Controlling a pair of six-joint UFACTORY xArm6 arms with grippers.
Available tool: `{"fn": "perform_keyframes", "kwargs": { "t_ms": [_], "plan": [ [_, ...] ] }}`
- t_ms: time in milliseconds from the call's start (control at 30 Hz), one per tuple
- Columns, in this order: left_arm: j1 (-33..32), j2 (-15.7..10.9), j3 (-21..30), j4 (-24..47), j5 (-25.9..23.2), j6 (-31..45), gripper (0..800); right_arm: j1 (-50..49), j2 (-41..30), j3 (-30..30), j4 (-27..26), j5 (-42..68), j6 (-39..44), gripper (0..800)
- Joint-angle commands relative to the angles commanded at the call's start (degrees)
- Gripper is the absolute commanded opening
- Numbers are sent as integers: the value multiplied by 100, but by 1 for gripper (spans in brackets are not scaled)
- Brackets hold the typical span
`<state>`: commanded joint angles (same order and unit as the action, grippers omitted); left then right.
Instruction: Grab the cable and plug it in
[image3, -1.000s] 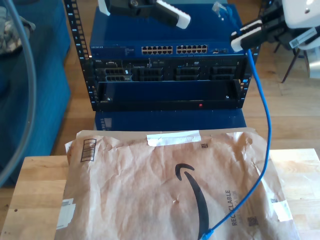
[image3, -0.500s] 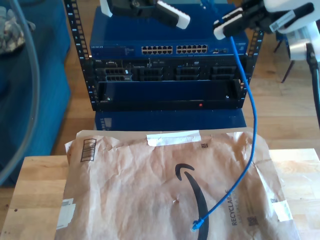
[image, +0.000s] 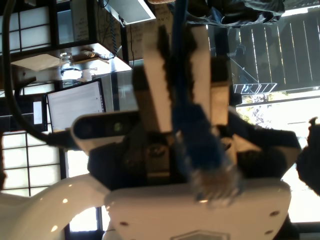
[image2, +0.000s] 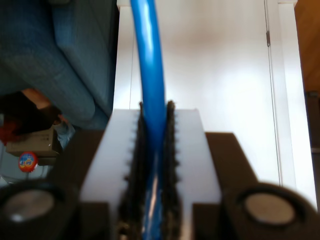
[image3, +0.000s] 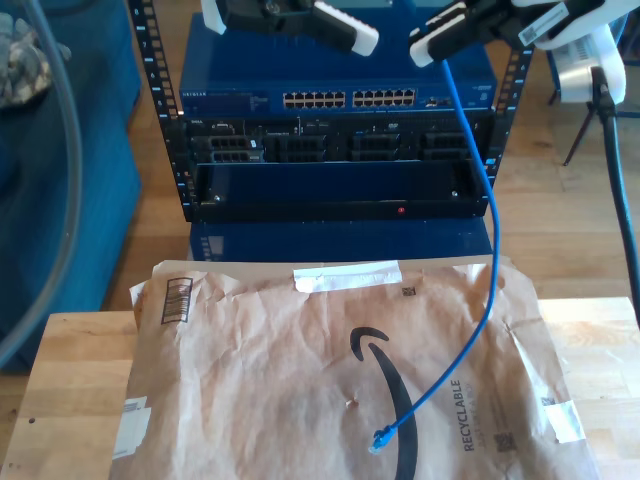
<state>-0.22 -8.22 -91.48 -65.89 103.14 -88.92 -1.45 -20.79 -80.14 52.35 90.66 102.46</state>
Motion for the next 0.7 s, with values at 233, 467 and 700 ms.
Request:
{"fn": "perform_keyframes", "kwargs": {
  "t_ms": [233,467,700],
  "plan": [
    [0,-9,9,0,35,0,678,9,26,-26,0,0,9,21],
    [0,9,18,9,79,-26,585,9,35,-26,-18,0,9,21],
    [0,9,26,-9,70,-202,422,70,26,0,-35,0,9,21]
  ]
}}
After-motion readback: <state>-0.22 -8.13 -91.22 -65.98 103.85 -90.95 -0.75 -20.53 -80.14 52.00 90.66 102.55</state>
